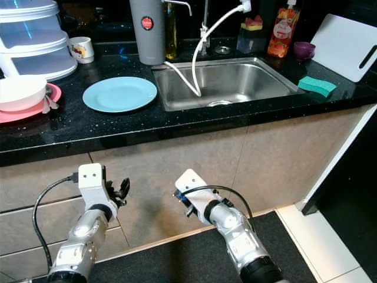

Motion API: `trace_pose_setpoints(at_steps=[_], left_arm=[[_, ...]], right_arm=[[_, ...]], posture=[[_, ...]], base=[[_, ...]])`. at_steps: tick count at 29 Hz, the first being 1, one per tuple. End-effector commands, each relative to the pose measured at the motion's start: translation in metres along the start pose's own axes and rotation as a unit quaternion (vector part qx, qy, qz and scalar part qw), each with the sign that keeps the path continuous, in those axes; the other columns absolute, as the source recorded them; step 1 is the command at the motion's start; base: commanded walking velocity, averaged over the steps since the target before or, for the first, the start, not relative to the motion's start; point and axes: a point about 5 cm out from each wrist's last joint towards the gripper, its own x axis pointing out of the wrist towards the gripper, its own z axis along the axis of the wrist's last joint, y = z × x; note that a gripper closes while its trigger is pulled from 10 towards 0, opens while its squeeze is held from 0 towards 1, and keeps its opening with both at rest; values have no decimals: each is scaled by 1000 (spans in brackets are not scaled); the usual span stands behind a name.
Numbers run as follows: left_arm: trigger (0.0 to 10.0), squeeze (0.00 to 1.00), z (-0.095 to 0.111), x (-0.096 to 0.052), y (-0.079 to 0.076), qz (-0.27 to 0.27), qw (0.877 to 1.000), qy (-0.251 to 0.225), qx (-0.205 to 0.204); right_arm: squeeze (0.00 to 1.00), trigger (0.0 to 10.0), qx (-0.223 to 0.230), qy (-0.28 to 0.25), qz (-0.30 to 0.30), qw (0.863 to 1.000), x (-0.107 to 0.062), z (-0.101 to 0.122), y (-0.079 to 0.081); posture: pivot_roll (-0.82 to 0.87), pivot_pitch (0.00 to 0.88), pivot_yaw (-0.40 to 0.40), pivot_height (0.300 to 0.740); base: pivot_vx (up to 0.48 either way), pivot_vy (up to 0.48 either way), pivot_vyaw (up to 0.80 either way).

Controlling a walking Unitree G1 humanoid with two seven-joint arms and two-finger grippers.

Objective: Kitchen organization

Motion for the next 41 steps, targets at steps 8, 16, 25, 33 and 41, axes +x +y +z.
trace_pose_setpoints(at_steps=[8, 16, 25, 33, 41], left_arm=[[10000, 0, -5, 0, 0, 2, 1000, 10, -6], [10000, 0, -5, 0, 0, 1, 1000, 10, -5], [10000, 0, -5, -1, 0, 1, 1000, 9, -3], [10000, 0, -5, -1, 0, 0, 1000, 10, -2], [10000, 0, -4, -1, 0, -2, 1000, 10, -1]], right_arm=[[0, 10000, 6, 6, 1, 1000, -1, -4, -1], [0, 10000, 6, 6, 1, 1000, -1, -4, -1], [0, 10000, 6, 6, 1, 1000, -1, -4, 0], [0, 10000, 6, 6, 1, 1000, -1, -4, 0], [0, 10000, 6, 6, 1, 1000, -1, -4, 0]], posture=[[-103, 72, -6, 740], [-102, 72, -6, 740], [-100, 74, -4, 740], [-100, 75, 0, 740], [-99, 75, 0, 740]], base=[[0, 0, 0], [0, 0, 0], [0, 0, 0], [0, 0, 0], [0, 0, 0]])
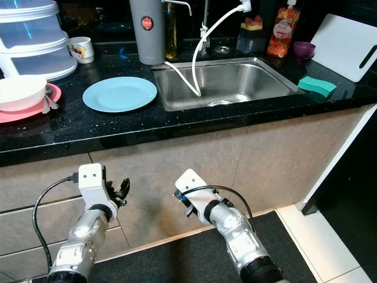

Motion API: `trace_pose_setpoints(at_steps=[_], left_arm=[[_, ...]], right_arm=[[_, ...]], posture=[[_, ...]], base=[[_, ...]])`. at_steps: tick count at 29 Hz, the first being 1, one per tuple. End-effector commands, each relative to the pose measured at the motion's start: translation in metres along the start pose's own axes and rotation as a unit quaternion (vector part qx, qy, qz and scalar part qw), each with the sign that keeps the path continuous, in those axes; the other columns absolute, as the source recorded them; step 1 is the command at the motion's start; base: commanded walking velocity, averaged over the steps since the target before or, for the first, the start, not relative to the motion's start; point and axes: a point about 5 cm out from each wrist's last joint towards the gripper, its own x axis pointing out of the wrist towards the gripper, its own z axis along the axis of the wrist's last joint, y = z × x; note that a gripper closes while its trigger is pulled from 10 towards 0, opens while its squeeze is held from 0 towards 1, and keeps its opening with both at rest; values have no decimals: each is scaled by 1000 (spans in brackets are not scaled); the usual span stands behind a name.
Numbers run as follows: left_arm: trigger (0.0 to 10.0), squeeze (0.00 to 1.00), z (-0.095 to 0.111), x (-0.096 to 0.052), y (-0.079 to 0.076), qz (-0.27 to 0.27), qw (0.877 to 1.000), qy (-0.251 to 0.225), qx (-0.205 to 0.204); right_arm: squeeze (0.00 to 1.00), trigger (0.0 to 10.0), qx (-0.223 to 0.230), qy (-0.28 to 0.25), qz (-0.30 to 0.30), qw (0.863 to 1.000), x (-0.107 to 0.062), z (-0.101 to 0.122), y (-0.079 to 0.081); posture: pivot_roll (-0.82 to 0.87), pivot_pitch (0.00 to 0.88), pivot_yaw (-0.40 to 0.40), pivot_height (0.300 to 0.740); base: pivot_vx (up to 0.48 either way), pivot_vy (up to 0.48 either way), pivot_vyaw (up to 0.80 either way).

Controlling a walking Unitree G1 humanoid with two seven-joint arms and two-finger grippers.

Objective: Kitchen organization

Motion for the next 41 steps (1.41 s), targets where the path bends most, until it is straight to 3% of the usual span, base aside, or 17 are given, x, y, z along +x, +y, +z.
trace_pose_setpoints(at_steps=[1, 41], left_arm=[[10000, 0, -4, -1, 0, -1, 1000, 9, -2], [10000, 0, -5, -1, 0, -1, 1000, 9, -1]], right_arm=[[0, 10000, 6, 6, 1, 1000, -1, -4, 0], [0, 10000, 6, 6, 1, 1000, -1, -4, 1]], posture=[[-99, 74, 0, 740], [-101, 57, -3, 740]], base=[[0, 0, 0], [0, 0, 0]])
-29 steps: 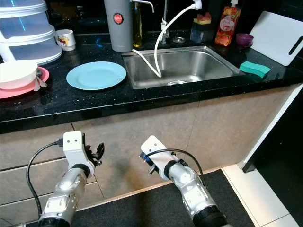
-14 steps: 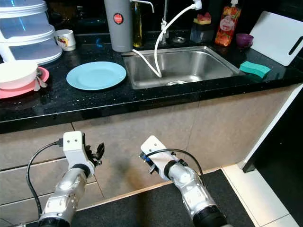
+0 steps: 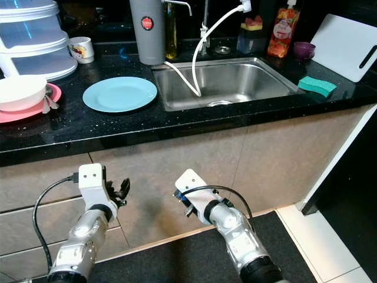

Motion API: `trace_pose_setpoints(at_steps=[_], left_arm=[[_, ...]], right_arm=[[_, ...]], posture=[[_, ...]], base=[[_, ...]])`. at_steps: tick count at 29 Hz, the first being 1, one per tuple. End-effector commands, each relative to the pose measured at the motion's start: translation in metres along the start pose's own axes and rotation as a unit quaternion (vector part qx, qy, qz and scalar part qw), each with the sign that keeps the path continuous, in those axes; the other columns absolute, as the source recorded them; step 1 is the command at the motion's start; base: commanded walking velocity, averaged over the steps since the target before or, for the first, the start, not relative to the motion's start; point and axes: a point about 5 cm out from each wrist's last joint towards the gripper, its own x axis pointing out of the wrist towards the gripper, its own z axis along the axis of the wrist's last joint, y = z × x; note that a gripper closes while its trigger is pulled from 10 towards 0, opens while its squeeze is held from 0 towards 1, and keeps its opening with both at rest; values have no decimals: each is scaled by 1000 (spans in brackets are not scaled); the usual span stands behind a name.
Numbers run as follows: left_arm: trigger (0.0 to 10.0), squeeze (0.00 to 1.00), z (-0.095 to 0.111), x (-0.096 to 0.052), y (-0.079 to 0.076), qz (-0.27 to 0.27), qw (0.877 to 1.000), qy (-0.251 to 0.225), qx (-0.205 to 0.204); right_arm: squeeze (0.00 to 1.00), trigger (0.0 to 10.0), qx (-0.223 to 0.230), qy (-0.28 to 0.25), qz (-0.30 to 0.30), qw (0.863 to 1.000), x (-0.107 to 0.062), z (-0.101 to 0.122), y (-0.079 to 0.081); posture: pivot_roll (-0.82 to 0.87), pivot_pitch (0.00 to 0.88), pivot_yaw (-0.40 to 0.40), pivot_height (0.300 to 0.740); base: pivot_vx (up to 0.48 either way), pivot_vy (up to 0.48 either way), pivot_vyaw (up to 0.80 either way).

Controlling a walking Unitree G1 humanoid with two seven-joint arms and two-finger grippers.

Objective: Kitchen organization

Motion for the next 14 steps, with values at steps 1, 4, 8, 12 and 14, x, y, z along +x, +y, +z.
trace_pose_setpoints(at_steps=[1, 4, 8, 12, 14], left_arm=[[10000, 0, -5, -1, 0, 0, 1000, 9, -2], [10000, 0, -5, -1, 1, 0, 1000, 9, -2], [10000, 0, -5, -1, 1, 1, 1000, 9, -3], [10000, 0, -5, -1, 1, 1, 1000, 9, -3], [10000, 0, -5, -1, 1, 0, 1000, 10, -3]], right_arm=[[0, 10000, 6, 6, 2, 1000, -1, -4, 1], [0, 10000, 6, 6, 2, 1000, -1, -4, 1], [0, 10000, 6, 6, 2, 1000, -1, -4, 1], [0, 10000, 6, 6, 2, 1000, -1, -4, 1], [0, 10000, 6, 6, 2, 1000, -1, -4, 1]], posture=[[-101, 57, -3, 740], [-101, 57, -3, 740], [-101, 59, -3, 740], [-101, 59, -3, 740], [-101, 62, -2, 740]], base=[[0, 0, 0], [0, 0, 0], [0, 0, 0], [0, 0, 0], [0, 0, 0]])
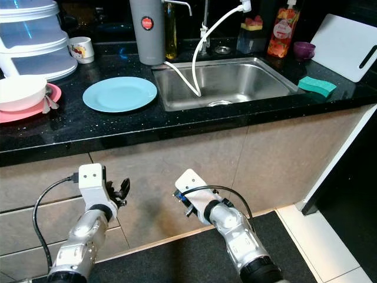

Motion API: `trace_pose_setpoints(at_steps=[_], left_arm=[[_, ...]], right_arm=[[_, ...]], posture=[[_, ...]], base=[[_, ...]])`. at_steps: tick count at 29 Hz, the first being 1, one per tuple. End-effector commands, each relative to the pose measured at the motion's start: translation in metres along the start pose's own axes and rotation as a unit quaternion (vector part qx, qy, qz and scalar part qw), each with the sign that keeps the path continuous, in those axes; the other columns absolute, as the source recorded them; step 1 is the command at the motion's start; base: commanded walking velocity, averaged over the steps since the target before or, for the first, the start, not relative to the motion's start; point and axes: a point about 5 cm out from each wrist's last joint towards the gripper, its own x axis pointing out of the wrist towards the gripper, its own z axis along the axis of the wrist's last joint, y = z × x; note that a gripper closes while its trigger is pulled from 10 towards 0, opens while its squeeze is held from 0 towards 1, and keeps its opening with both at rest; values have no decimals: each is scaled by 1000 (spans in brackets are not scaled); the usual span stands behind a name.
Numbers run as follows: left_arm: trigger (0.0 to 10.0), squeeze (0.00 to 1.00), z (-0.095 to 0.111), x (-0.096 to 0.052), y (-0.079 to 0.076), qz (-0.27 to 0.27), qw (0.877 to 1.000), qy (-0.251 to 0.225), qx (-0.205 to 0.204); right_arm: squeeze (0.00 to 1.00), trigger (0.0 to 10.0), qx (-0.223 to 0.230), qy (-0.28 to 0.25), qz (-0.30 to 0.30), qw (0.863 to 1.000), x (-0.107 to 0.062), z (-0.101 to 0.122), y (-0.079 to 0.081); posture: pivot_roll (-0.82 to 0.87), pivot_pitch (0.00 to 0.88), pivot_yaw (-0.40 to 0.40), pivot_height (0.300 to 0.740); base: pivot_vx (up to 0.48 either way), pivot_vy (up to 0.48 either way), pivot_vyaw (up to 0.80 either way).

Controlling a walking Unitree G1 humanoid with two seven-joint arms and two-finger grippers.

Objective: Kitchen organization

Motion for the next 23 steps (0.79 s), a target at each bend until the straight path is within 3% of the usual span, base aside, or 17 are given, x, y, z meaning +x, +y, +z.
trace_pose_setpoints(at_steps=[1, 23], left_arm=[[10000, 0, -4, -1, 1, 0, 1000, 7, -2], [10000, 0, -4, 0, 0, -1, 1000, 8, -1]], right_arm=[[0, 10000, 6, 6, 2, 1000, -1, -4, 1], [0, 10000, 6, 6, 2, 1000, 0, -4, 1]], posture=[[-101, 62, -2, 740], [-101, 65, 1, 740]], base=[[0, 0, 0], [0, 0, 0]])
